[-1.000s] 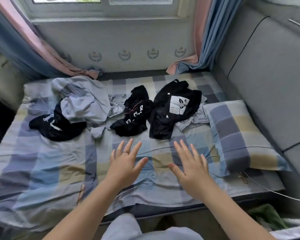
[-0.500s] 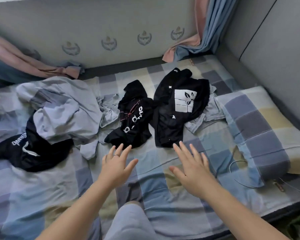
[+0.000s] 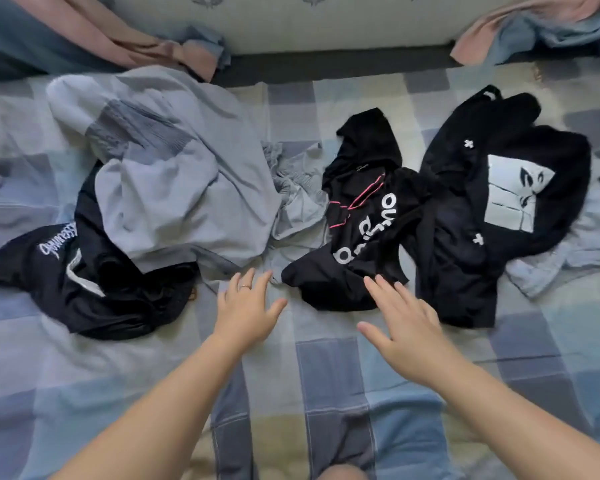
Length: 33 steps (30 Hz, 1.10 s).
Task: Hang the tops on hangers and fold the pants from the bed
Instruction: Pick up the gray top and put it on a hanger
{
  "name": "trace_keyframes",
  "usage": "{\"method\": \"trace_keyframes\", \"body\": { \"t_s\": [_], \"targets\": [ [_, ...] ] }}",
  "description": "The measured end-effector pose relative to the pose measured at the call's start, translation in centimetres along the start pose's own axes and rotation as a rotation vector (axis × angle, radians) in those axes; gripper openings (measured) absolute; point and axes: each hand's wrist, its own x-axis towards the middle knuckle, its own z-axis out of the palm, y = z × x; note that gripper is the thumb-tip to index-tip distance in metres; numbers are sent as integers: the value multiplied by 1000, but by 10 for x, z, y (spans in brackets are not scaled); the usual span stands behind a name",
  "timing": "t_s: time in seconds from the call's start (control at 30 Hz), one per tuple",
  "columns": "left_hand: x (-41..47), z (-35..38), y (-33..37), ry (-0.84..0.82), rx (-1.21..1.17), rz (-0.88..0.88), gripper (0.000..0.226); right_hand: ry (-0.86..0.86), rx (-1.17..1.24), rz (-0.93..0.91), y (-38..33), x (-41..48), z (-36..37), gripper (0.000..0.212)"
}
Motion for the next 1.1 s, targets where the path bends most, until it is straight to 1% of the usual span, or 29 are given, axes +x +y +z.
{"method": "trace_keyframes", "body": {
  "t_s": [0.2, 0.3, 0.43, 0.5, 0.53, 0.57, 0.67, 0.7, 0.77, 0.83, 0.9, 0.93, 1.0, 1.1],
  "targets": [
    [80, -3, -87, 175, 170, -91, 73, -56, -66, -170, -62, 131, 47, 75],
    [108, -11, -128, 296, 258, -122, 77, -65, -116, -267, -95, 185, 72, 79],
    [136, -31, -176, 451, 243, -151, 86, 14, -112, -366, -137, 239, 99, 91],
    [145, -37, -192, 459, 206, -183, 89, 42, -57, -377, -155, 258, 110, 99],
    [149, -39, -198, 439, 150, -181, 87, 39, -19, -378, -163, 266, 116, 103],
    [151, -38, -202, 421, 71, -164, 78, 28, 32, -379, -170, 272, 122, 106],
    [147, -29, -204, 406, -115, -130, 29, -7, 226, -338, -183, 286, 132, 110],
    [141, -22, -202, 374, -159, -131, 20, -9, 276, -310, -185, 288, 132, 109],
    [124, -8, -192, 265, -262, -124, 14, -19, 425, -241, -187, 288, 126, 100],
    [100, 7, -175, 171, -379, -85, 12, -28, 684, -137, -186, 284, 120, 81],
    [71, 27, -153, 83, -496, -33, 7, -111, 878, 28, -181, 273, 112, 63],
    [54, 39, -138, 27, -535, 4, 9, -168, 914, 95, -176, 265, 109, 55],
    [20, 64, -106, -84, -546, 80, 23, -215, 872, 145, -162, 249, 107, 38],
    [-20, 97, -64, -173, -574, 153, 30, -165, 680, 106, -132, 223, 108, 16]
  ]
}}
